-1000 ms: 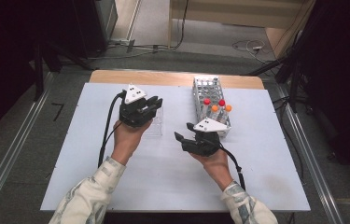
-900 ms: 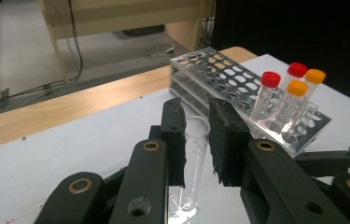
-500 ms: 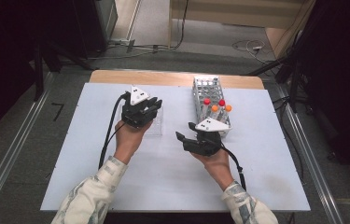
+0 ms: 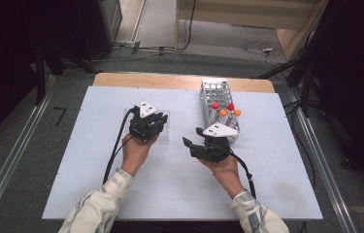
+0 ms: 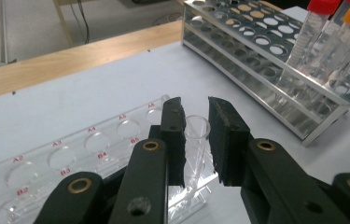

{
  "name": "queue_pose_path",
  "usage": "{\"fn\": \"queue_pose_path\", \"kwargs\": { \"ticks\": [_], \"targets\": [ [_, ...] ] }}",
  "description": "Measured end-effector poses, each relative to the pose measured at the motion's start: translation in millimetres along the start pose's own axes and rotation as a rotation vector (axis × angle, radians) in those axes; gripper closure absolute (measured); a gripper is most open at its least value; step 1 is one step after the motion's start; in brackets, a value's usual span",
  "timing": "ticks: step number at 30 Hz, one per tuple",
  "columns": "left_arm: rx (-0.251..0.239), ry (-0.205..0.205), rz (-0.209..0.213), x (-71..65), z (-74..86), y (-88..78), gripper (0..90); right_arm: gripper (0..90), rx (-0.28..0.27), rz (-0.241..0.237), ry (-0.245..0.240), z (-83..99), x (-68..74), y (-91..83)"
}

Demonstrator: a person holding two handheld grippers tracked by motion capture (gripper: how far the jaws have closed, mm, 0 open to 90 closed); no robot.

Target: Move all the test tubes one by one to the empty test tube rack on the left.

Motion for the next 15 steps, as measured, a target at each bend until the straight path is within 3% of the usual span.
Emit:
{"fn": "queue_pose_path", "kwargs": {
  "ticks": [5,10,14,15],
  "targets": [
    [-0.007,-0.013,0.025,-0.4,2.0,-0.6,73.6,37.2,0.004,0.001,0.001,0.9,-0.6,0.3],
    [-0.032,-0.032,0.052,-0.6,-2.5,-10.1,52.0,36.8,0.002,0.013,0.004,1.0,-5.3,-1.7],
    [-0.039,-0.039,0.077,-0.3,-4.0,-24.2,32.7,36.8,-0.013,0.043,0.027,0.4,-21.2,-10.6],
    [-0.043,-0.033,0.068,1.3,-4.1,-28.7,32.7,36.8,-0.013,0.043,0.027,0.4,-21.2,-10.6]
  ]
}}
Point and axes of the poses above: each handheld gripper's, and its own axes: y roughly forward along the jaws, z roughly out of its underside, x roughly to its left, the point moved 7 cm from there along y, roughly forward along the jaws, and after that the axes turned 10 degrees about z, right-handed, at the moved point
